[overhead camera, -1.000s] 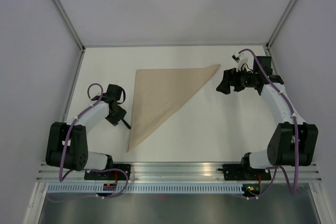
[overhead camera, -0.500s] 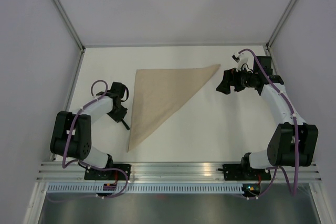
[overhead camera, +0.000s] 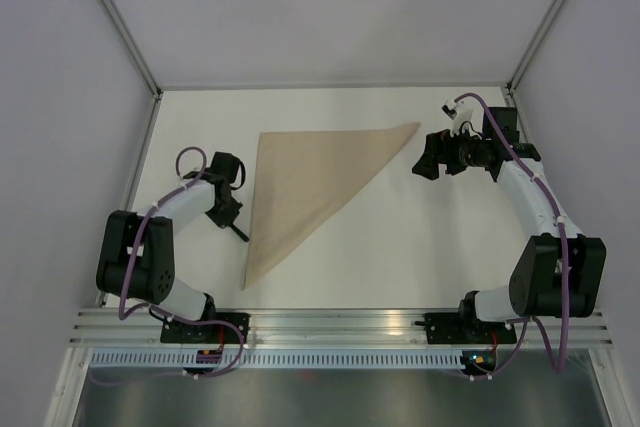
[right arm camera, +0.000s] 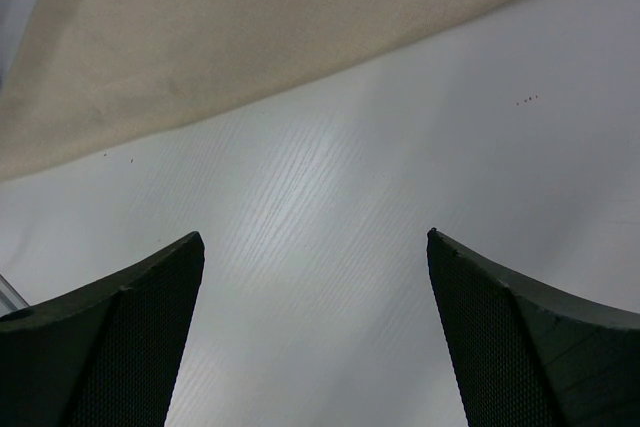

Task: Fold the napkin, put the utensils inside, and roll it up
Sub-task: Grab a utensil with the left arm, then place the utensil onto the napkin

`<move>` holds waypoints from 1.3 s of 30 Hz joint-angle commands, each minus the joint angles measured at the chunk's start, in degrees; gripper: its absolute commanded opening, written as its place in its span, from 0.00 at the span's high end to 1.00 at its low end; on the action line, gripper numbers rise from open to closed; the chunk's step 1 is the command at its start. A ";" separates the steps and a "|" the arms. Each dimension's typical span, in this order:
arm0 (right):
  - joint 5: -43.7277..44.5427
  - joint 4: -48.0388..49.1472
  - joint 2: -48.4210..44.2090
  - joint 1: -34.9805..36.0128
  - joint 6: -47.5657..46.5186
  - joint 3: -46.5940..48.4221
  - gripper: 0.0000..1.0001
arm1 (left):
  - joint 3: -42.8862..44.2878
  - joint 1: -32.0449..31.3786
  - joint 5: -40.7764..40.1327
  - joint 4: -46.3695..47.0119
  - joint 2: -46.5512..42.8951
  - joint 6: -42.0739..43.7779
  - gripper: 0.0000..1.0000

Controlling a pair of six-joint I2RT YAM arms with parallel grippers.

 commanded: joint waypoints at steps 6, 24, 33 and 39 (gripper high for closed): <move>-0.39 0.48 -0.66 0.08 -1.15 0.41 0.03 | 6.30 -0.11 0.04 1.07 -5.70 13.14 0.98; 3.30 -2.85 -2.85 -0.01 -3.00 4.01 0.03 | 20.96 -19.43 13.47 13.11 0.15 48.37 0.98; 6.73 -4.00 -5.14 -0.01 -2.21 5.07 0.03 | 31.08 -23.31 25.79 13.02 16.61 59.02 0.98; 7.43 -3.30 -6.46 0.08 -0.72 5.16 0.03 | 33.46 -24.63 31.67 11.88 21.54 62.98 0.98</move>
